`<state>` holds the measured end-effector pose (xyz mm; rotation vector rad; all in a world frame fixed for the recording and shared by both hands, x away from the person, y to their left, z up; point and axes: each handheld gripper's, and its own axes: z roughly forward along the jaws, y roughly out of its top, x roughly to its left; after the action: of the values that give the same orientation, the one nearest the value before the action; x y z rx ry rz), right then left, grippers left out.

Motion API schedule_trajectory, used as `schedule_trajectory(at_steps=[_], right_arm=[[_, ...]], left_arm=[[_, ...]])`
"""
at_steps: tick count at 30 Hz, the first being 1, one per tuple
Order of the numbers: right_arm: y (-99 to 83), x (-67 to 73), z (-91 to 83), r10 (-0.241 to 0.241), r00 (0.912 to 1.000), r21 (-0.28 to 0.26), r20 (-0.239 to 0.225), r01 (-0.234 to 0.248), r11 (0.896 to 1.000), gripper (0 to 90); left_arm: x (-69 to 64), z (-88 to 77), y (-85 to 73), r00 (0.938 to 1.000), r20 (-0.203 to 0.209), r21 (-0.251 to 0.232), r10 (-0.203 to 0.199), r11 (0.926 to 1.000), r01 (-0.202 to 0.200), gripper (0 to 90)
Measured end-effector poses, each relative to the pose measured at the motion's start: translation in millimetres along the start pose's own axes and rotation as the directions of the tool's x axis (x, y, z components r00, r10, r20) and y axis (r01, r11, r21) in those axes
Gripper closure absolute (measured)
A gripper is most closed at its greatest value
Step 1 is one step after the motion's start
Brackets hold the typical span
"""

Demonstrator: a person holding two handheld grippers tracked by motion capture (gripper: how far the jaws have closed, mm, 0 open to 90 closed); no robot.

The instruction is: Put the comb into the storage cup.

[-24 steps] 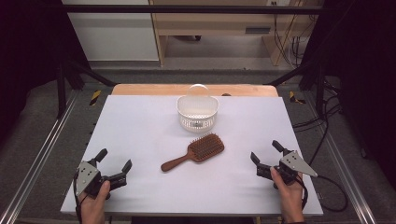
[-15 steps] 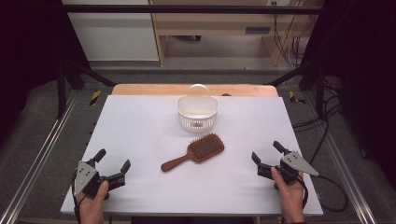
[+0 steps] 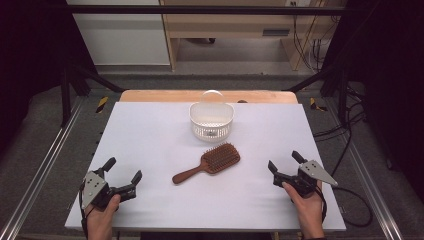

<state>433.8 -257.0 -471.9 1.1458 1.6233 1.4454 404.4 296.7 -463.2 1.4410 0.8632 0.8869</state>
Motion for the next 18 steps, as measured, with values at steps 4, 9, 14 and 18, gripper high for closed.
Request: schedule_trajectory(at_steps=[4, 9, 14, 18], right_arm=[[0.1, 4.3, 2.3, -0.001, 0.9998, 0.031, -0.019, 0.002, 1.000, 12.2], [2.5, 11.0, 6.3, -0.030, 0.9981, 0.074, -0.054, 0.034, 0.997, 29.3], [17.0, 25.2, 16.5, -0.099, 0.9905, 0.143, -0.095, 0.112, 0.983, 55.0], [29.6, 35.1, 28.3, -0.157, 0.9804, 0.207, -0.119, 0.180, 0.962, 72.3]], left_arm=[[3.5, 10.7, -1.4, 1.0000, -0.007, 0.011, 0.005, 0.9999, -0.005, 1.6], [-5.6, 10.2, -1.5, 0.9996, 0.026, 0.026, 0.008, 0.9996, -0.009, 1.1], [-10.9, 7.5, -1.7, 0.9992, 0.038, 0.040, 0.012, 0.9991, -0.013, 1.1], [-10.9, 5.1, -1.3, 0.9995, 0.030, 0.041, 0.001, 0.9992, -0.003, 1.4]])
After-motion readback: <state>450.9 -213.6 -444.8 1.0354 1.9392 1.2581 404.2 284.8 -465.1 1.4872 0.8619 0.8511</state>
